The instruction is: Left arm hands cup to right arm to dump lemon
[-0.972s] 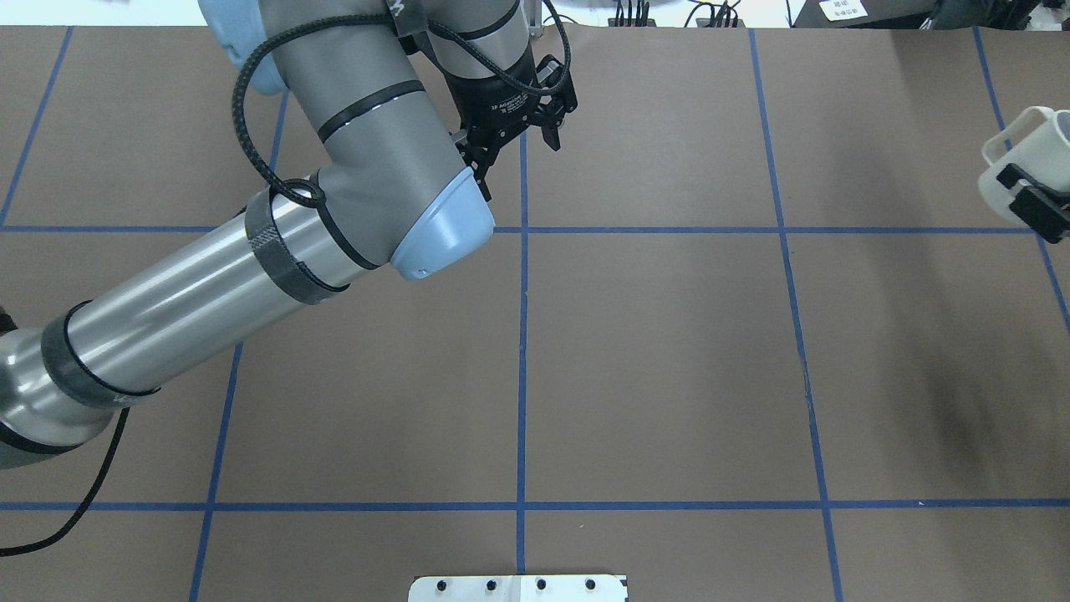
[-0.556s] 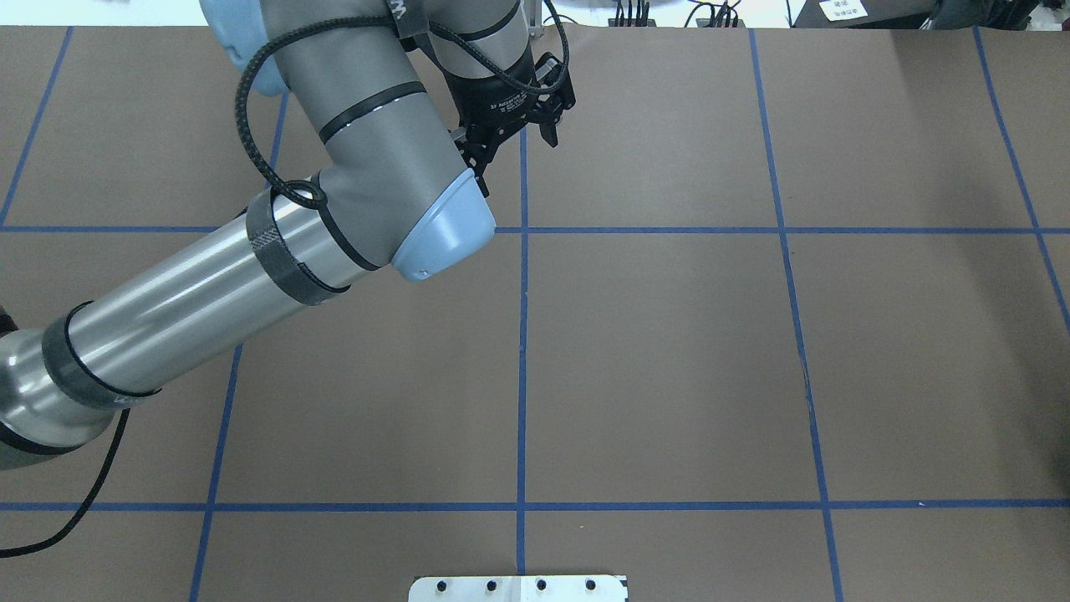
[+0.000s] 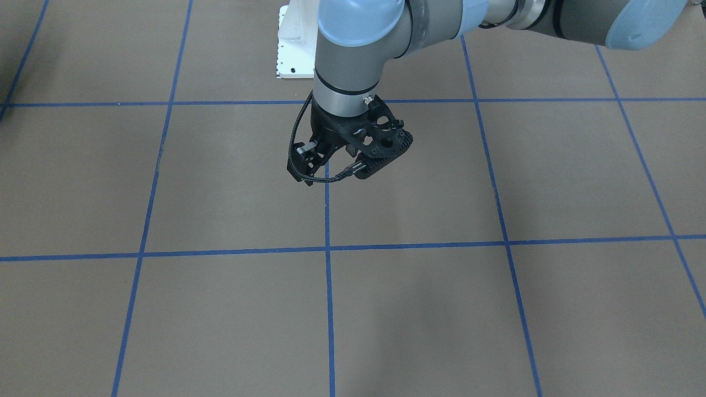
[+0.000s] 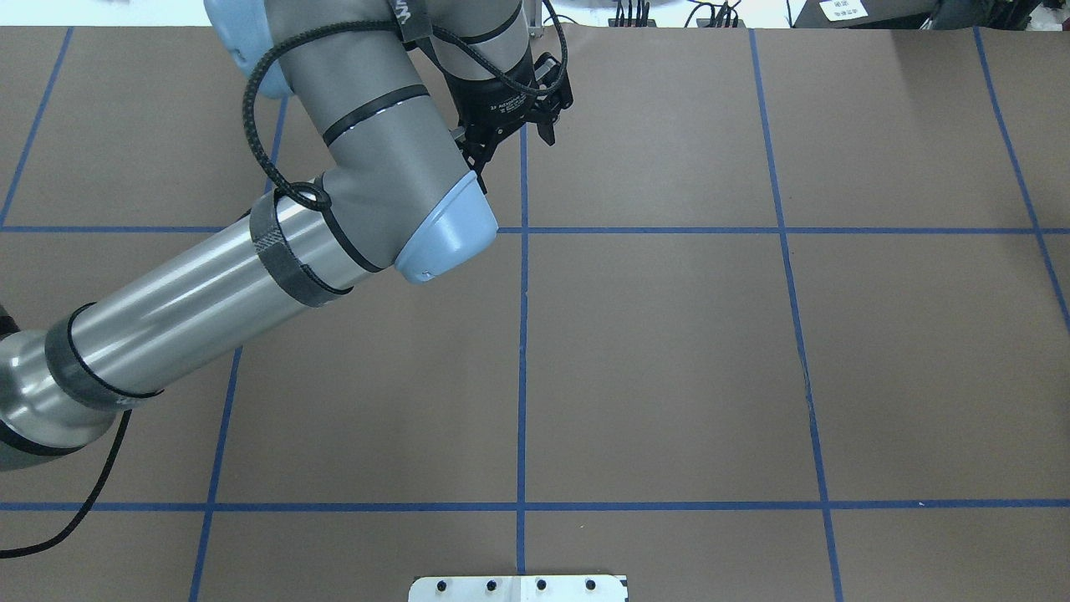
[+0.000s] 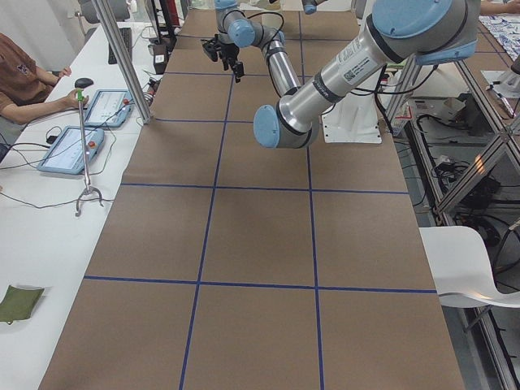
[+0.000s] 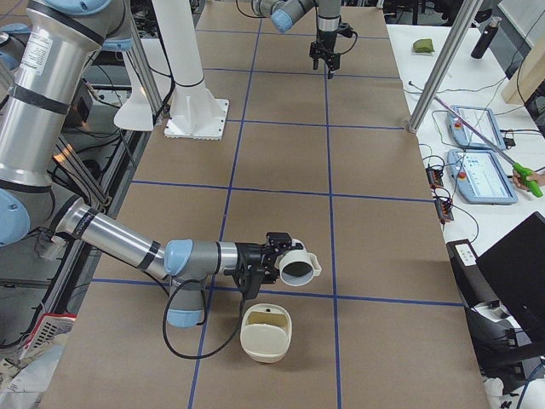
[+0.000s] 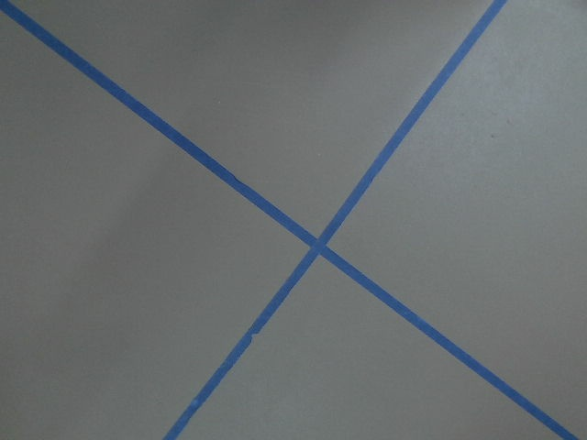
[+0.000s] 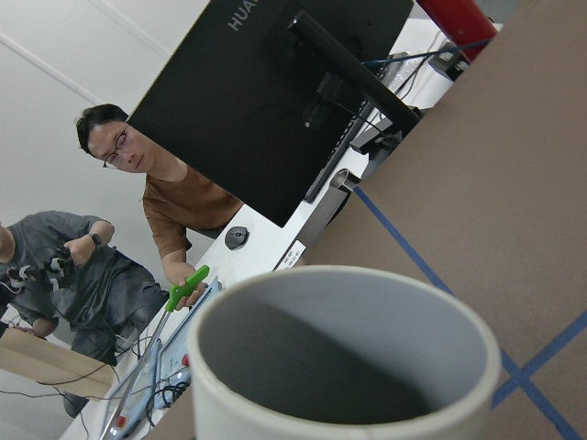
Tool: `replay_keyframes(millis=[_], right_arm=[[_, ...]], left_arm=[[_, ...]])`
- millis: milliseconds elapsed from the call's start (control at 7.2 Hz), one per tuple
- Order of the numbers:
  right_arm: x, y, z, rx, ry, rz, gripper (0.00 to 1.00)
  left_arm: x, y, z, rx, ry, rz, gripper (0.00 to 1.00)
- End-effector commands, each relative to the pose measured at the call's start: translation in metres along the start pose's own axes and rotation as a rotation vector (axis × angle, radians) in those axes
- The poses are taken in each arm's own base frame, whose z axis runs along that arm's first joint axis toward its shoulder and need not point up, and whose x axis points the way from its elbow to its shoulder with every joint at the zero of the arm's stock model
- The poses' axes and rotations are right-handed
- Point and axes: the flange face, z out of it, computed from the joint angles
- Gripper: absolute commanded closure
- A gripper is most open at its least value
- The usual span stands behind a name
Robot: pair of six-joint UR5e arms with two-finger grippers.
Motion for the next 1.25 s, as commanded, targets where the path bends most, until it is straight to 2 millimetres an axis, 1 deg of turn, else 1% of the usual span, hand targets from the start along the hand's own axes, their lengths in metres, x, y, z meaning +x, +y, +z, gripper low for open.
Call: replay_keyframes(millis=[0,139,278,417,556,694,833,972,1111], right_arm=[[0.033,-0.012,-0.021,-0.020,-0.049,0.282,0.65],[0.040,-0.014,-0.028,-0.021,-0.059,0.357,0.64],[0.044,-0.018,-0.038,-0.011,-0.068,0.475,0.64],[0.064,-0.024,-0.055,-0.003,-0.066,0.561,0.64],[0.076,-0.029,-0.068,-0.002,-0.086,0.642,0.64],[0.075,-0.033,-0.073,0.010,-0.104,0.754,0.63],[0.074,-0.034,-0.073,0.006,-0.111,0.829,0.63],[0.070,-0.034,-0.067,-0.006,-0.121,0.897,0.62],[0.067,-0.035,-0.061,-0.014,-0.131,0.922,0.62]], left_arm=[[0.001,0.002,0.001,0.003,-0.001,0.001,0.00],[0.001,0.002,0.002,0.004,-0.004,0.000,0.00],[0.004,0.009,0.001,0.019,0.003,0.011,0.00],[0.007,0.011,-0.006,0.025,0.013,0.014,0.00],[0.008,0.010,-0.007,0.049,0.019,0.016,0.00],[0.009,0.010,-0.009,0.061,0.025,0.019,0.00],[0.012,0.014,-0.018,0.071,0.042,0.027,0.00],[0.014,0.013,-0.020,0.090,0.047,0.028,0.00],[0.014,0.013,-0.021,0.099,0.050,0.030,0.00]])
